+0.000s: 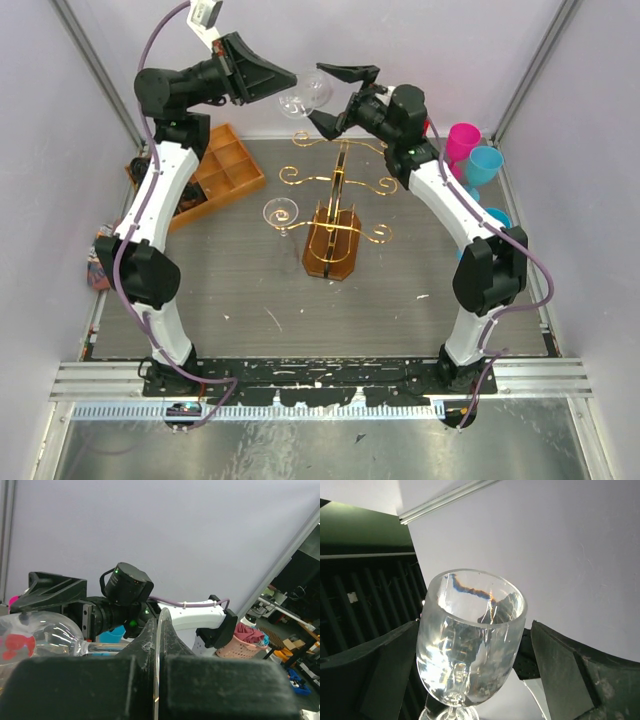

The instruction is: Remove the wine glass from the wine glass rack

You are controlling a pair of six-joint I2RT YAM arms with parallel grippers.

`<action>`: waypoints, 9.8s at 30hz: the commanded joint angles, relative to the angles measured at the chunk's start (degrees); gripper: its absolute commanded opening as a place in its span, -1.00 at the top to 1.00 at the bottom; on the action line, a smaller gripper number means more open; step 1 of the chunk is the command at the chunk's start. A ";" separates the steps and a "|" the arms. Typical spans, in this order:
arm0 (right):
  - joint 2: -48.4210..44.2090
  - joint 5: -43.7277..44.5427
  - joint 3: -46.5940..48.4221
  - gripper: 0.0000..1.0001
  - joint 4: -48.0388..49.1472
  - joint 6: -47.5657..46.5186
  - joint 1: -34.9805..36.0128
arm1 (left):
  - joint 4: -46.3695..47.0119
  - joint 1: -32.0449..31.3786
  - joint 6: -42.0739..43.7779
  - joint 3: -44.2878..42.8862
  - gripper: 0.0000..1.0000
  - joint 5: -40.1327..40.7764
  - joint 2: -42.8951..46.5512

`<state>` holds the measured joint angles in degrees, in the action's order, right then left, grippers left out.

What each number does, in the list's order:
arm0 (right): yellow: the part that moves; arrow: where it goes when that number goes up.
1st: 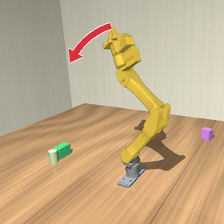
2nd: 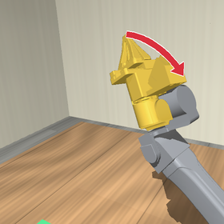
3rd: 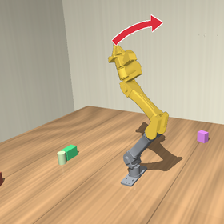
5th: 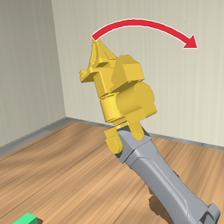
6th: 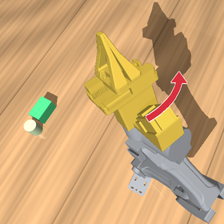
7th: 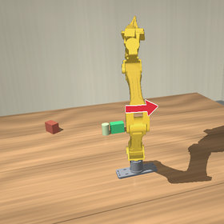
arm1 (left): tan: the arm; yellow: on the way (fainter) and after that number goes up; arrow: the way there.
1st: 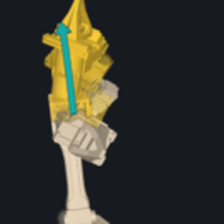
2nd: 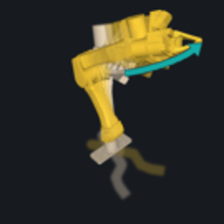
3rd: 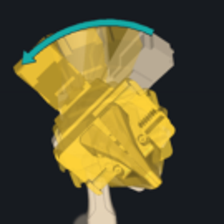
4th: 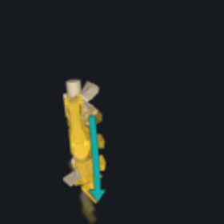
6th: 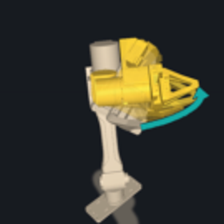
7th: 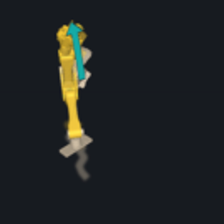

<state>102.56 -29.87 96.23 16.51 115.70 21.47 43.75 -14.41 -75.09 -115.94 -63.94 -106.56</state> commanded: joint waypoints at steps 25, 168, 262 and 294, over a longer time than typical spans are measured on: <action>0.72 2.83 -2.53 -0.24 19.68 11.33 0.91 | 2.03 1.00 -1.30 -0.57 0.96 -3.84 -0.57; -44.14 59.97 -45.55 -0.84 -19.33 -98.07 -0.48 | -85.06 8.79 40.96 44.97 0.10 24.05 43.47; -40.09 29.89 -11.28 -0.96 -54.78 -74.92 0.56 | -47.00 -5.72 21.47 26.66 1.00 7.54 29.20; -23.24 -6.87 -17.05 -0.91 -14.63 -14.91 7.54 | -46.55 -5.64 44.20 21.96 1.00 -6.00 32.91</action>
<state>80.16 -37.15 78.26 -4.43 95.50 29.04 1.19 -20.03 -39.99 -90.00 -68.93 -73.06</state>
